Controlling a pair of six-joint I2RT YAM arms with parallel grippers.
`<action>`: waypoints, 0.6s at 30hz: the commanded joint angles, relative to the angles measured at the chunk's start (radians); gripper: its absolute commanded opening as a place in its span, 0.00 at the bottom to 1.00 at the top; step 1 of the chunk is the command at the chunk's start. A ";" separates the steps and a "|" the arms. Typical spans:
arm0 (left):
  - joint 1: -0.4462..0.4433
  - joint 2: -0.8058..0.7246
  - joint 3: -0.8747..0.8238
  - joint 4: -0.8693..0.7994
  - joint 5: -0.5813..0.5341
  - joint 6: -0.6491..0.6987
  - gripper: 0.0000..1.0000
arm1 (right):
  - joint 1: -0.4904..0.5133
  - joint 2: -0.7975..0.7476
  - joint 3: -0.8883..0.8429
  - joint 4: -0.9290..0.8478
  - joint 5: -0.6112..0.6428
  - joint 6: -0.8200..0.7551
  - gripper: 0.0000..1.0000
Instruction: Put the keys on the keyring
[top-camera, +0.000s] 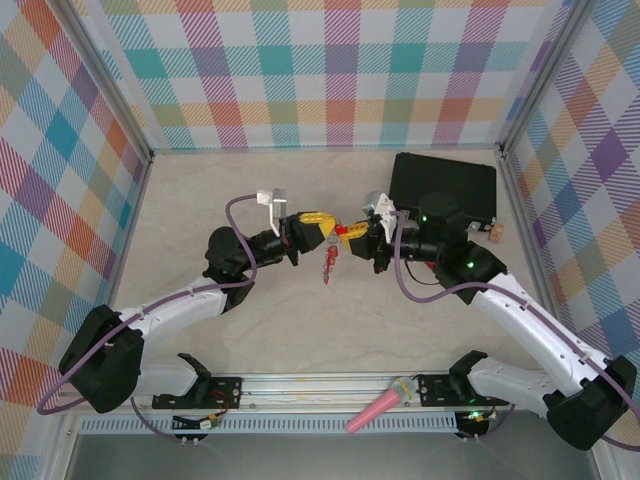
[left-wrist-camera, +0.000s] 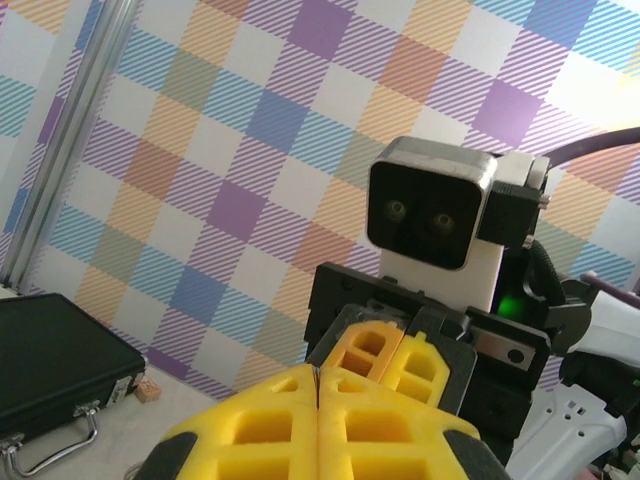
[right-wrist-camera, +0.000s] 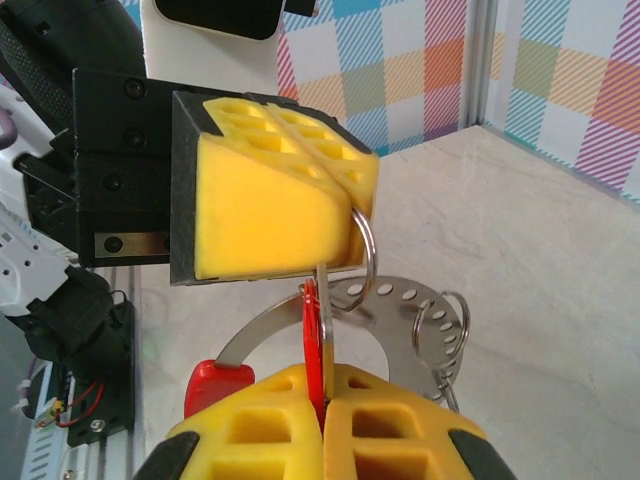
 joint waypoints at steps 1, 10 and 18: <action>-0.003 -0.040 -0.011 -0.024 0.045 0.042 0.00 | 0.001 -0.028 0.037 -0.010 0.032 -0.043 0.02; -0.003 -0.058 -0.012 -0.077 0.069 0.068 0.00 | -0.001 -0.015 0.075 -0.058 0.040 -0.069 0.02; -0.002 -0.068 -0.018 -0.079 0.069 0.073 0.00 | -0.001 -0.008 0.120 -0.142 0.055 -0.119 0.02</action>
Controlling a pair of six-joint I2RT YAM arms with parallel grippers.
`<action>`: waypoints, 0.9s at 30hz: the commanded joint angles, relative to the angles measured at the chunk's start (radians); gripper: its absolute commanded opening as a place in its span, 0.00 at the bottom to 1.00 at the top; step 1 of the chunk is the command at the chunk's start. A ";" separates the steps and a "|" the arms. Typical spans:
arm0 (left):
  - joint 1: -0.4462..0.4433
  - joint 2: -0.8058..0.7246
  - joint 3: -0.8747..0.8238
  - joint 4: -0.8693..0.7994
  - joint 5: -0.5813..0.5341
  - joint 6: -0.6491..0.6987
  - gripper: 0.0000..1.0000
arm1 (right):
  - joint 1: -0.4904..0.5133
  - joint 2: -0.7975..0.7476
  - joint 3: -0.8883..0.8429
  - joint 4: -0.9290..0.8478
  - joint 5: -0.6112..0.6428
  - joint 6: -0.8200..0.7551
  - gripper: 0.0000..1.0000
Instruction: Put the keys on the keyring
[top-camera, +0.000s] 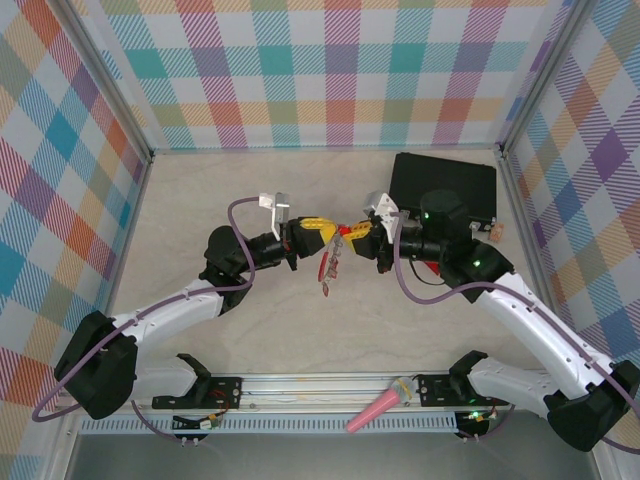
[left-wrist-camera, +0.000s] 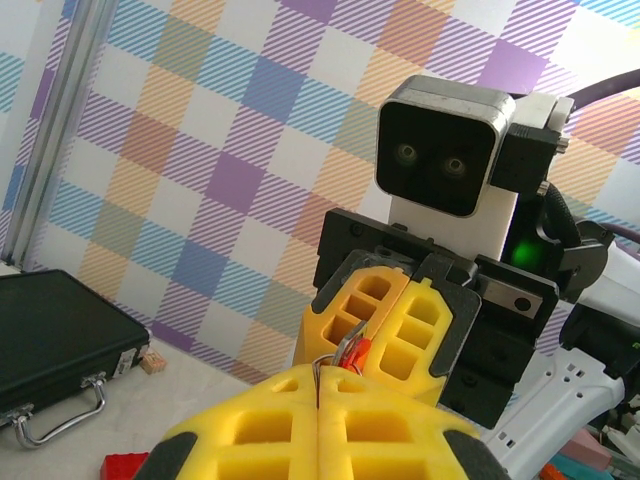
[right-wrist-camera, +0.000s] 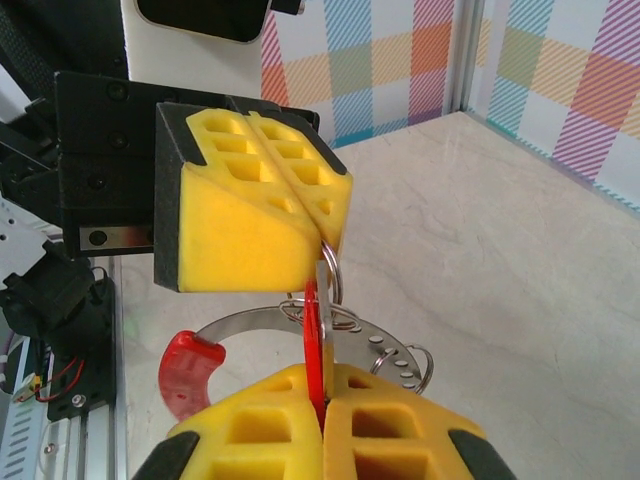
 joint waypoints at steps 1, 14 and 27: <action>-0.001 -0.036 -0.017 0.017 0.018 0.017 0.00 | -0.001 -0.005 0.058 -0.018 0.015 -0.046 0.03; -0.002 -0.069 -0.009 0.025 0.025 0.009 0.00 | -0.001 0.060 0.101 -0.125 -0.079 -0.078 0.02; -0.002 -0.060 -0.004 -0.040 0.003 0.047 0.00 | -0.001 0.008 0.053 -0.054 -0.077 -0.059 0.03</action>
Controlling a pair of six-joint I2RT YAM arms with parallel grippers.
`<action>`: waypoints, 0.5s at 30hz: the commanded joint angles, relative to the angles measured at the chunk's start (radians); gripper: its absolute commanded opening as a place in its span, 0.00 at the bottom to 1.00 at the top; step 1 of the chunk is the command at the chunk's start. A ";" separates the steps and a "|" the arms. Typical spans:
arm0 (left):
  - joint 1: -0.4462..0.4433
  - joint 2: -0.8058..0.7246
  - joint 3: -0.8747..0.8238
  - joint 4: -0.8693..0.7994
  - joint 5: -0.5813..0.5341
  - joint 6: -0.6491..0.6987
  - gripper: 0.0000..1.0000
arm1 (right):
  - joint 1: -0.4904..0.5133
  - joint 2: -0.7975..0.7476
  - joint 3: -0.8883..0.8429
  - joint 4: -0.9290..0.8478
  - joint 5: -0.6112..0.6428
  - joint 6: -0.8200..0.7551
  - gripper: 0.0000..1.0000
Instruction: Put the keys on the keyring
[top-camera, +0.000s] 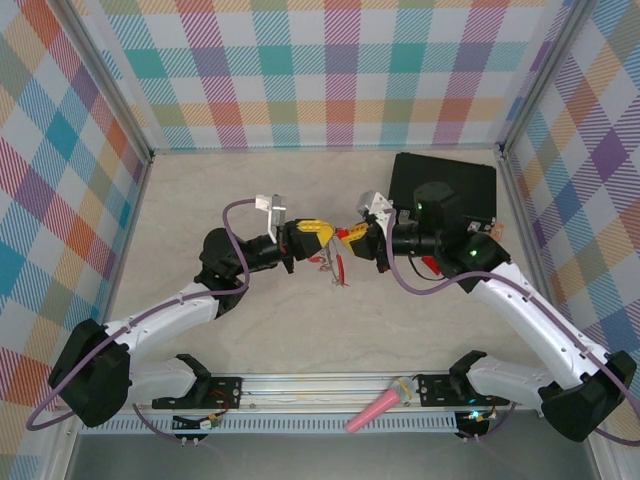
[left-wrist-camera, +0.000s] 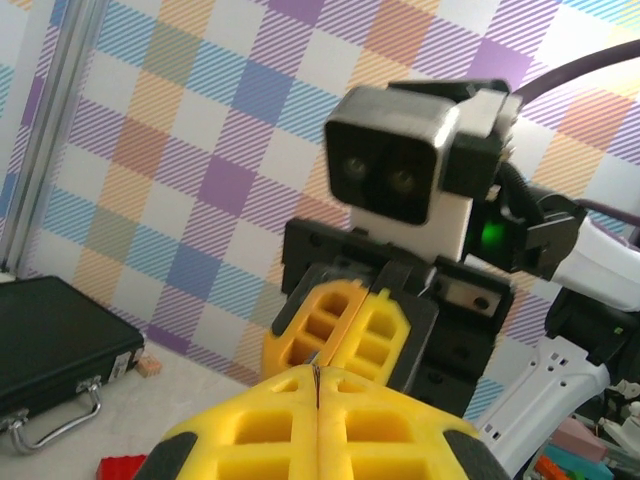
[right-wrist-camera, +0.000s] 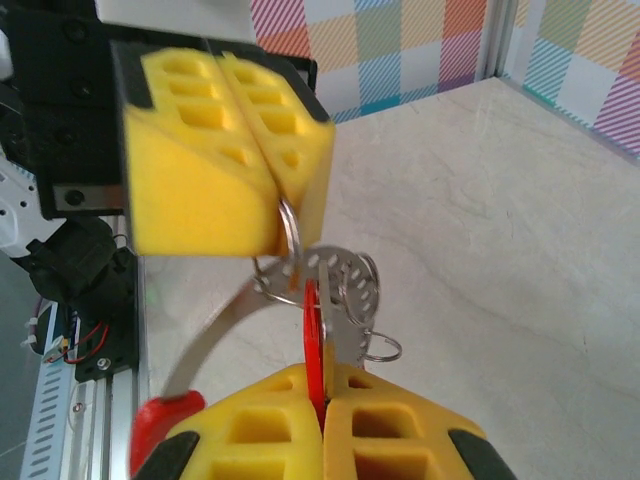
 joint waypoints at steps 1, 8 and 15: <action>-0.002 -0.014 0.007 -0.004 -0.004 0.031 0.00 | 0.000 -0.054 -0.018 0.053 -0.018 -0.003 0.03; -0.002 0.009 0.019 -0.007 0.006 0.028 0.00 | 0.000 -0.059 -0.014 0.051 -0.045 0.000 0.02; -0.002 0.010 0.020 -0.031 0.015 0.048 0.00 | 0.000 -0.064 -0.014 0.070 -0.002 0.007 0.02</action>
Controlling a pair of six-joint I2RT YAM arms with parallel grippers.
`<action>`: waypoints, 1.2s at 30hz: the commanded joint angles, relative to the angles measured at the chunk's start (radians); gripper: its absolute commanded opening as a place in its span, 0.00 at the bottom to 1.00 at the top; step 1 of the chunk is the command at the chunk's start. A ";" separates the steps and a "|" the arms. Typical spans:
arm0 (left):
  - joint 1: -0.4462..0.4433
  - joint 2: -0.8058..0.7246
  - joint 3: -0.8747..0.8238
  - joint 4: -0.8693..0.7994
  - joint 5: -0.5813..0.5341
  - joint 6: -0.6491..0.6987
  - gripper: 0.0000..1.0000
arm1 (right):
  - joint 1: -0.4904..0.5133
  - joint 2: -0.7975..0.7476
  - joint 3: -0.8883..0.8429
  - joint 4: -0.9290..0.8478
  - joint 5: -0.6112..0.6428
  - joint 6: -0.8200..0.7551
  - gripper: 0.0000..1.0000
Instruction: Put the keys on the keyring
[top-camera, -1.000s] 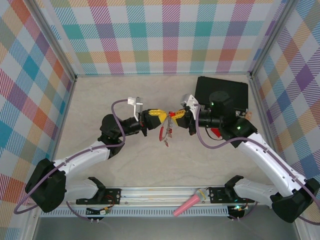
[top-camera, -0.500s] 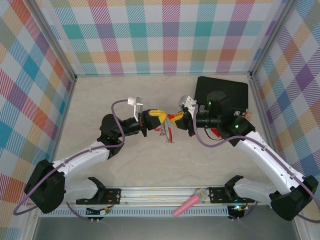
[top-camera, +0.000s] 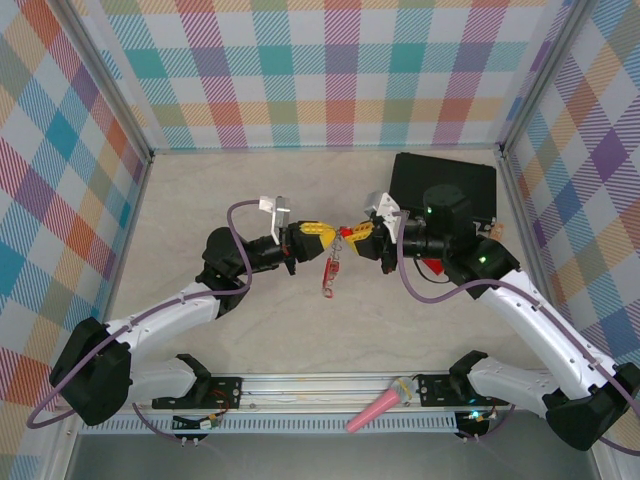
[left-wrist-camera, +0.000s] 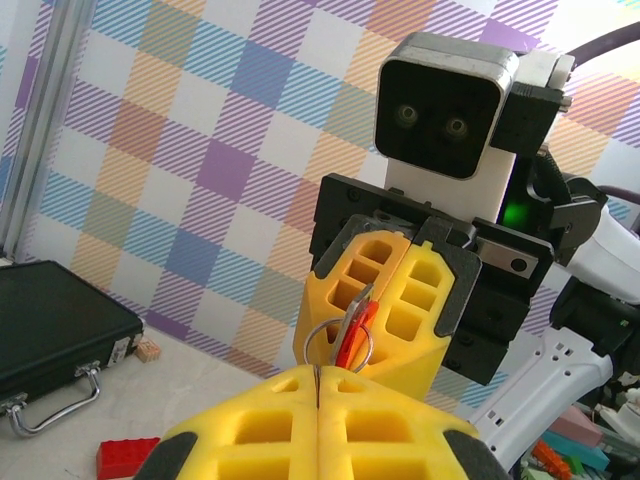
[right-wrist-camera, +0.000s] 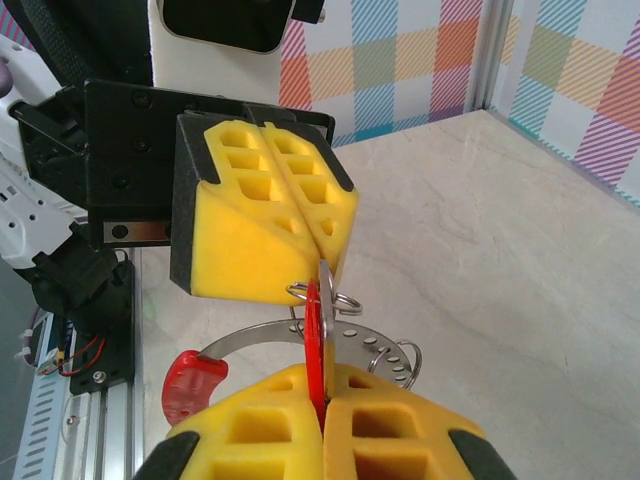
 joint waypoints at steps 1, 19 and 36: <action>0.000 0.002 0.017 -0.019 0.004 0.035 0.00 | 0.003 -0.018 -0.002 0.056 0.004 0.005 0.02; 0.026 -0.105 -0.061 -0.065 -0.179 0.069 0.80 | 0.003 0.038 0.014 0.030 0.123 -0.004 0.02; 0.048 -0.367 -0.157 -0.295 -0.511 0.182 1.00 | 0.028 0.473 0.230 0.123 0.145 0.030 0.00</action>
